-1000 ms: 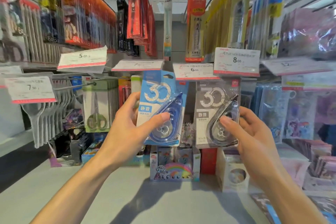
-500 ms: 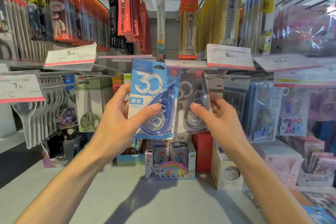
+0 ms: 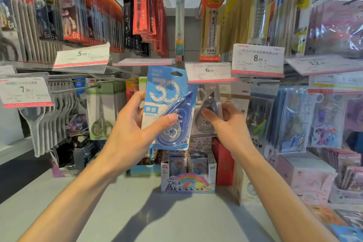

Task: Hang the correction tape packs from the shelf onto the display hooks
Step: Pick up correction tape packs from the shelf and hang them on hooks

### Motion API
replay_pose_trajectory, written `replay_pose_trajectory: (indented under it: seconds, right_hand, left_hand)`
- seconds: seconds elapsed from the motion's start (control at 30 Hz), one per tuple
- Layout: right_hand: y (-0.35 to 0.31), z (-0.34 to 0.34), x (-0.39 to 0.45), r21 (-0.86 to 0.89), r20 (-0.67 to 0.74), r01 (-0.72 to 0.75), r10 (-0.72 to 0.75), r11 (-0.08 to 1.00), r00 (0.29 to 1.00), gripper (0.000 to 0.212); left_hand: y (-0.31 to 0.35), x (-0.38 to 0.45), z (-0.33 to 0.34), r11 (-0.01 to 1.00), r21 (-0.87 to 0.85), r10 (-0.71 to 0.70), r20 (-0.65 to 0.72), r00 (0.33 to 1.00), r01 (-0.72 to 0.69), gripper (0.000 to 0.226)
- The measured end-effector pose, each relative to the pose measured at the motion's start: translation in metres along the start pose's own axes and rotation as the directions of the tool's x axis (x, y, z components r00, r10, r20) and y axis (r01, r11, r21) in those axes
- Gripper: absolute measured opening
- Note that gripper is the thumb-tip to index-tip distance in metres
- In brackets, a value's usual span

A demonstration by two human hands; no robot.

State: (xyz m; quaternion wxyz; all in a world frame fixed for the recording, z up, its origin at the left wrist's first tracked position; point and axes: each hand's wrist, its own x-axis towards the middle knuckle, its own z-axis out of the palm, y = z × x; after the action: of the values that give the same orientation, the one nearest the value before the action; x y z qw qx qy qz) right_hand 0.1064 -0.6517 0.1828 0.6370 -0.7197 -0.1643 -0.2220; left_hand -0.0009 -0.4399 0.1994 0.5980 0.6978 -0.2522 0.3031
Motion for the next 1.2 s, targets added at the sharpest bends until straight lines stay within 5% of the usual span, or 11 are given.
replay_pose_trajectory:
  seconds: [0.1, 0.33, 0.6, 0.77, 1.0, 1.2]
  right_hand:
    - [0.008, 0.014, 0.007, 0.006, -0.008, -0.083, 0.083, 0.997, 0.997, 0.053]
    - [0.013, -0.009, -0.009, -0.132, 0.091, -0.008, 0.02, 0.991, 0.996, 0.037]
    - [0.009, -0.038, -0.046, -0.211, 0.053, 0.068, -0.058, 0.975, 0.997, 0.023]
    - [0.007, -0.035, -0.061, -0.078, 0.243, 0.025, -0.005, 0.997, 0.97, 0.02]
    - [0.012, -0.037, -0.059, 0.199, 0.153, -0.098, 0.068, 0.975, 0.986, 0.03]
    - [0.009, -0.06, -0.053, 0.233, 0.099, -0.126, 0.106, 0.964, 0.989, 0.029]
  left_hand:
    - [-0.006, 0.0, -0.002, 0.999, 0.042, -0.016, -0.017, 1.0, 0.016, 0.045]
    - [-0.02, -0.005, 0.0, 0.996, 0.051, -0.074, -0.013, 0.997, 0.074, 0.046]
    - [-0.044, -0.002, 0.027, 0.99, -0.026, -0.14, 0.005, 0.99, 0.14, 0.043]
    - [-0.058, 0.001, 0.052, 0.981, -0.038, -0.188, 0.062, 0.98, 0.191, 0.043]
    - [-0.05, 0.008, 0.067, 0.987, 0.015, -0.162, 0.056, 0.985, 0.161, 0.027]
    - [-0.019, 0.019, 0.054, 0.99, 0.056, -0.134, 0.026, 0.991, 0.133, 0.029]
